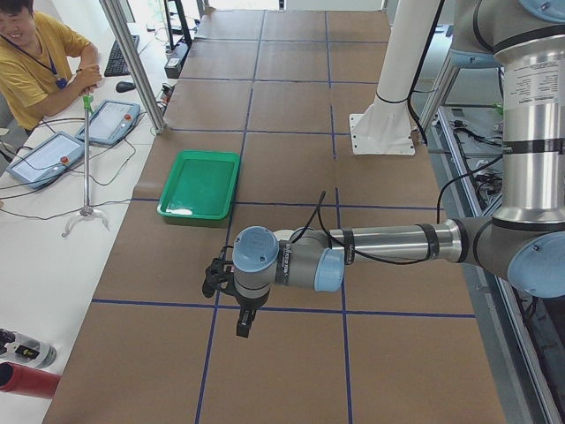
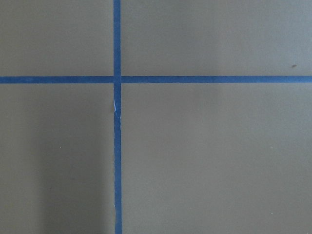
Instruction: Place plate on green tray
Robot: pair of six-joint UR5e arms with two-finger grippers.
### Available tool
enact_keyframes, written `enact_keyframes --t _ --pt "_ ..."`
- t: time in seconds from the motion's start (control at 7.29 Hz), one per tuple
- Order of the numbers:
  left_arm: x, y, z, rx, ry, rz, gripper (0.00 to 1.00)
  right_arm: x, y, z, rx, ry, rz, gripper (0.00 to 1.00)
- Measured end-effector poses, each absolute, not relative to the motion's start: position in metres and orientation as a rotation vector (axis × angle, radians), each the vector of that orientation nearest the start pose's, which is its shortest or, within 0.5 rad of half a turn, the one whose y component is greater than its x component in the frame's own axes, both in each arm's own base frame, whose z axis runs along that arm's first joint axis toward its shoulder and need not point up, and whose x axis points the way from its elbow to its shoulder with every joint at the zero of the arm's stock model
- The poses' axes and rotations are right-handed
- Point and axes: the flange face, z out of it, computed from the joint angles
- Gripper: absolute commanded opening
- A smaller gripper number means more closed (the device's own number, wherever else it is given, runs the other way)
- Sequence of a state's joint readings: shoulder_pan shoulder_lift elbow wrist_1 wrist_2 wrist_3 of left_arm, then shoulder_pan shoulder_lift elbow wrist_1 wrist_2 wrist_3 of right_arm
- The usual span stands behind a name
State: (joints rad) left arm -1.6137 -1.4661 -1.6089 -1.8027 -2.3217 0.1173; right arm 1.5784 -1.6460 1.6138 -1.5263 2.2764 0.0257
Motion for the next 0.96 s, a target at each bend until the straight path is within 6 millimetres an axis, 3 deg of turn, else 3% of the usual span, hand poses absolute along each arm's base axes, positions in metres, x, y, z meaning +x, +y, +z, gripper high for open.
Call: enact_keyframes --t 0.69,0.96 --pt "-0.047 -0.460 0.701 0.239 0.761 0.205 1.00 0.072 -0.460 0.674 0.006 -0.706 0.027 1.00" --pt "-0.016 -0.465 0.713 0.204 0.845 0.113 1.00 0.072 -0.460 0.673 0.005 -0.706 0.028 1.00"
